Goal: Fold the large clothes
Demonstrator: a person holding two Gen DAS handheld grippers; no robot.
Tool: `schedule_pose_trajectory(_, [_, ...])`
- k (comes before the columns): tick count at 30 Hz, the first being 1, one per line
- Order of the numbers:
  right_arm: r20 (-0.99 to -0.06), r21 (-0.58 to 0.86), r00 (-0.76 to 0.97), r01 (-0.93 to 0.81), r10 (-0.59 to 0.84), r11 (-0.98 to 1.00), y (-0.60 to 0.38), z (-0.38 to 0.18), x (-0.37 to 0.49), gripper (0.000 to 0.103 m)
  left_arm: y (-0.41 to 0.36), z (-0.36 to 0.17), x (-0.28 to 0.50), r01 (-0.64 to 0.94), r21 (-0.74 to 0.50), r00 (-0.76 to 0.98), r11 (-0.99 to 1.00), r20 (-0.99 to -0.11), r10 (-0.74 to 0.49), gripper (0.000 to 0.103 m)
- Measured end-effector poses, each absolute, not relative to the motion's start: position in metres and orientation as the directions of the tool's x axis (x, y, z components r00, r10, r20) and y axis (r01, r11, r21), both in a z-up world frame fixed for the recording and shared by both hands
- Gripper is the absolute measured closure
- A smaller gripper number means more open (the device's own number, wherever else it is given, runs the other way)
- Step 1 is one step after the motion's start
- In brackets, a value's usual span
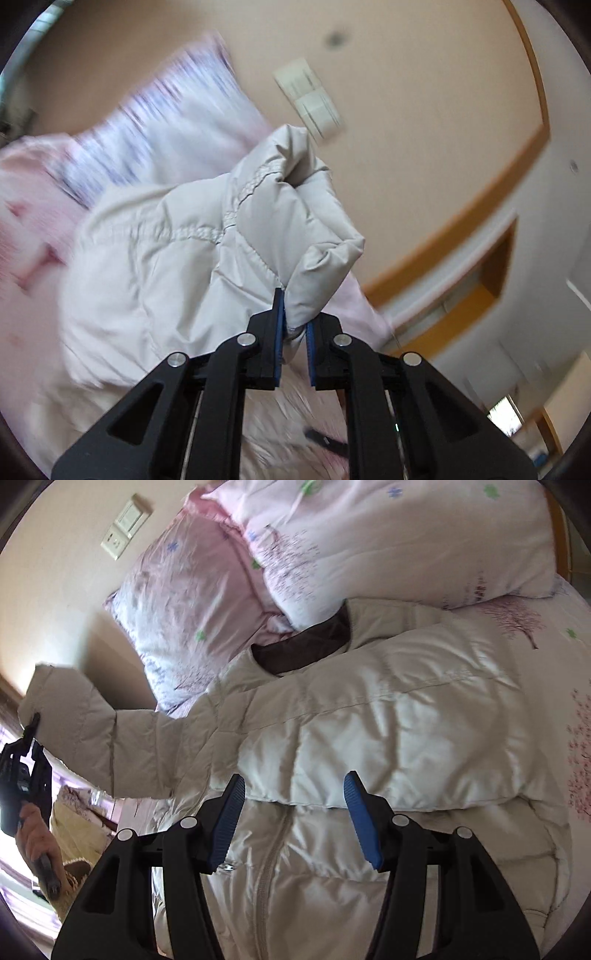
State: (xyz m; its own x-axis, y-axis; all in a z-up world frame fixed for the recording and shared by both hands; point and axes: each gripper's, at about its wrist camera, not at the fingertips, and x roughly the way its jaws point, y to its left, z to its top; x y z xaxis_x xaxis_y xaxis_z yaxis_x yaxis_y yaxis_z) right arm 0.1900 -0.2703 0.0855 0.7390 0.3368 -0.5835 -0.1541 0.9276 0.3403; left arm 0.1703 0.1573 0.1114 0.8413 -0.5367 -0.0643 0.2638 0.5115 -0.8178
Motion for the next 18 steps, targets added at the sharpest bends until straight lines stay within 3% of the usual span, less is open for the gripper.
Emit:
schedule_pose_trajectory(8, [-0.562, 0.364, 0.774, -0.085, 0.291, 0.928, -0.304, 0.083, 0.19, 0.045, 0.019, 0.064, 0.225, 0.298, -0.795, 0.633, 0.529, -0.251, -0.733, 0.093])
schedule_pose_trajectory(15, [-0.567, 0.389, 0.776, -0.045, 0.277, 0.92, -0.321, 0.074, 0.196, 0.045, -0.038, 0.019, 0.253, 0.231, -0.754, 0.523, 0.615, -0.436, -0.732, 0.091])
schedule_pose_trajectory(17, [-0.567, 0.394, 0.776, -0.039, 0.277, 0.918, -0.323, 0.073, 0.197, 0.045, -0.048, 0.015, 0.258, 0.234, -0.736, 0.507, 0.635, -0.466, -0.726, 0.082])
schedule_pose_trajectory(18, [-0.566, 0.397, 0.776, -0.039, 0.278, 0.917, -0.323, 0.073, 0.198, 0.045, -0.05, 0.013, 0.256, 0.242, -0.73, 0.495, 0.639, -0.474, -0.729, 0.061])
